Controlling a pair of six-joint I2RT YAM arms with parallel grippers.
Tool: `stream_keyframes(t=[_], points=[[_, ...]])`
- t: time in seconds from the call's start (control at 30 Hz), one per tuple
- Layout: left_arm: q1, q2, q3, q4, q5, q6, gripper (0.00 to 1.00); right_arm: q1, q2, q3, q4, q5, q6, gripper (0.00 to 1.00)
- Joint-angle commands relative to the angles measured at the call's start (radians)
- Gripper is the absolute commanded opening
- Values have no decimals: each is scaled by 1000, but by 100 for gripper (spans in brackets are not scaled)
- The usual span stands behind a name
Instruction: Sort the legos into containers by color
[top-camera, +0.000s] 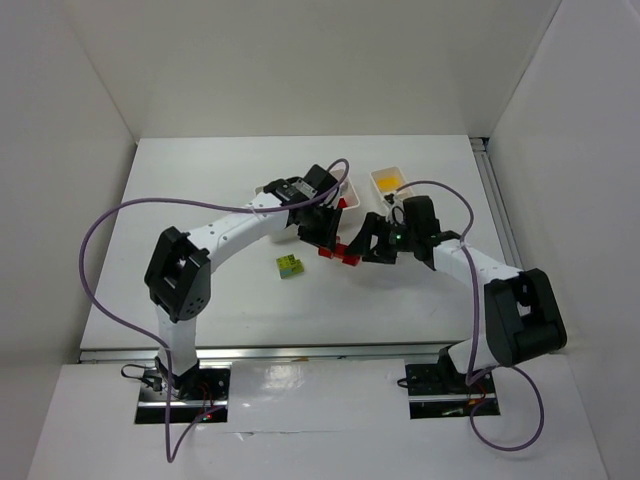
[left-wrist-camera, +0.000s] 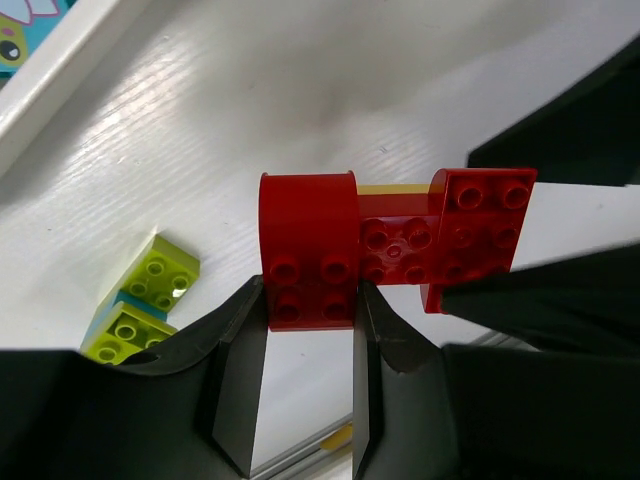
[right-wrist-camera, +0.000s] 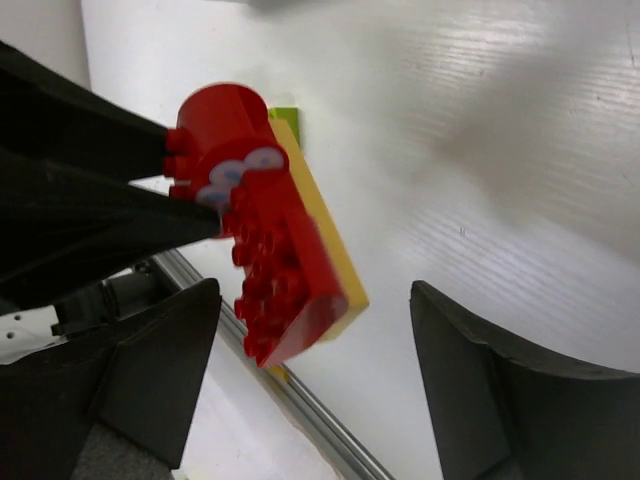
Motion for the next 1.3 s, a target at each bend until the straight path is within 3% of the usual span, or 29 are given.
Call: stream_keyframes(t=[0.0,0.3,0.33,0.37,0.47,0.57,0.8,0.93,1.1,1.27], points=[[6,-67,24,26,75,-14,0,-4,20,-7,150,-71,51,81],[6,-76,43,26,55,5,0,-13,55,-7,242,-79,115,50],[6,-76,43,26,55,5,0,-13,64,-16,253,-79,131,45],[6,-67,43,26,55,5,0,-13,64,-16,253,-79,131,30],[25,-67,53,26,64,5,0,-33,64,-16,146,22,131,8],[46,-76,63,26,87,5,0,-45,64,-16,62,90,102,1],[88,-67,111,26,119,5,0,-97,12,-28,11,161,92,0],[97,-16,200,-26,14,-9,0,-106,3,-16,-20,151,74,0],[173,132,400,-51,-25,-76,0,-106,-6,13,-41,170,54,0],[183,258,612,-60,-25,-66,0,-106,-26,13,-64,179,45,0]])
